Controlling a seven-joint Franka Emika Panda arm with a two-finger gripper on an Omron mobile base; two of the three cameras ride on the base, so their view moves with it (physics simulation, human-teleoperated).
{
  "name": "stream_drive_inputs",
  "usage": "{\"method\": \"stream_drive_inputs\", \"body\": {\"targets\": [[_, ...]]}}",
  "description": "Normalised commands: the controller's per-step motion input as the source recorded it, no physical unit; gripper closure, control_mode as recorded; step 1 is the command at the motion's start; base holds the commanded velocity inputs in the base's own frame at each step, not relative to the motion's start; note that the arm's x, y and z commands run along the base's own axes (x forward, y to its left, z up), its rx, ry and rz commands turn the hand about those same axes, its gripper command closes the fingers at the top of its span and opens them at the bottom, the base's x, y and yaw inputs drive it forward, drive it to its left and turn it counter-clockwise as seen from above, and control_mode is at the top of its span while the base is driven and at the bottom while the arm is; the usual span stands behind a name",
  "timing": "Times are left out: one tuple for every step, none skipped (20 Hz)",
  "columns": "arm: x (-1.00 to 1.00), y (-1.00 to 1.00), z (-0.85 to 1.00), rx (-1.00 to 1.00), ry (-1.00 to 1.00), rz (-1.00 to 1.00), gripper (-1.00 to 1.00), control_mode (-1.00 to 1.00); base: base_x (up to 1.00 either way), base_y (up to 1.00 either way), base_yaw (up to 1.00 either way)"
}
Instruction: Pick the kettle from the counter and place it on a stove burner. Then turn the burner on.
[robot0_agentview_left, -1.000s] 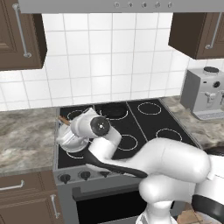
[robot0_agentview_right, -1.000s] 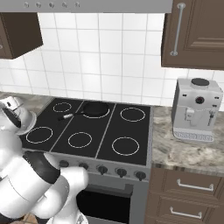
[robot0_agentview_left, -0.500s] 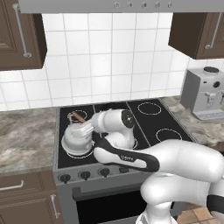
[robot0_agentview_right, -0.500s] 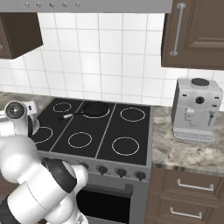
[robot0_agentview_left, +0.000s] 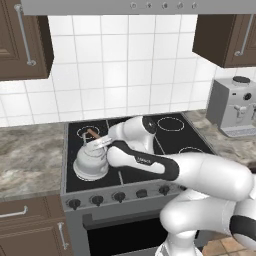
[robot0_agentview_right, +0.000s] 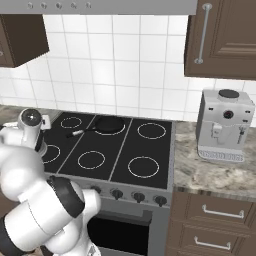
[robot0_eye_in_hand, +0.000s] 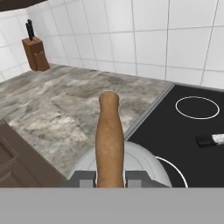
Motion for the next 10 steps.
{"method": "stream_drive_inputs", "body": {"targets": [[0.0,0.0,0.0,0.0,0.0,0.0,1.0,-1.0,0.0,0.0,0.0],[0.0,0.0,0.0,0.0,-0.02,0.0,1.0,-1.0,0.0,0.0,0.0],[0.04,0.0,-0.04,0.0,-0.03,0.0,1.0,-1.0,0.0,0.0,0.0],[0.06,0.0,-0.07,0.0,-0.05,0.0,1.0,-1.0,0.0,0.0,0.0],[0.12,0.0,-0.09,0.0,-0.05,0.0,1.0,-1.0,0.0,0.0,0.0],[0.14,0.0,-0.09,0.0,-0.05,0.0,1.0,-1.0,0.0,0.0,0.0],[0.22,0.0,-0.1,0.0,-0.04,0.0,1.0,-1.0,0.0,0.0,0.0],[0.26,0.0,-0.1,0.0,-0.01,0.0,1.0,-1.0,0.0,0.0,0.0],[0.29,0.0,-0.12,0.0,0.0,0.0,1.0,-1.0,0.0,0.0,0.0],[0.31,0.0,-0.11,0.0,0.0,0.0,1.0,-1.0,0.0,0.0,0.0]]}}
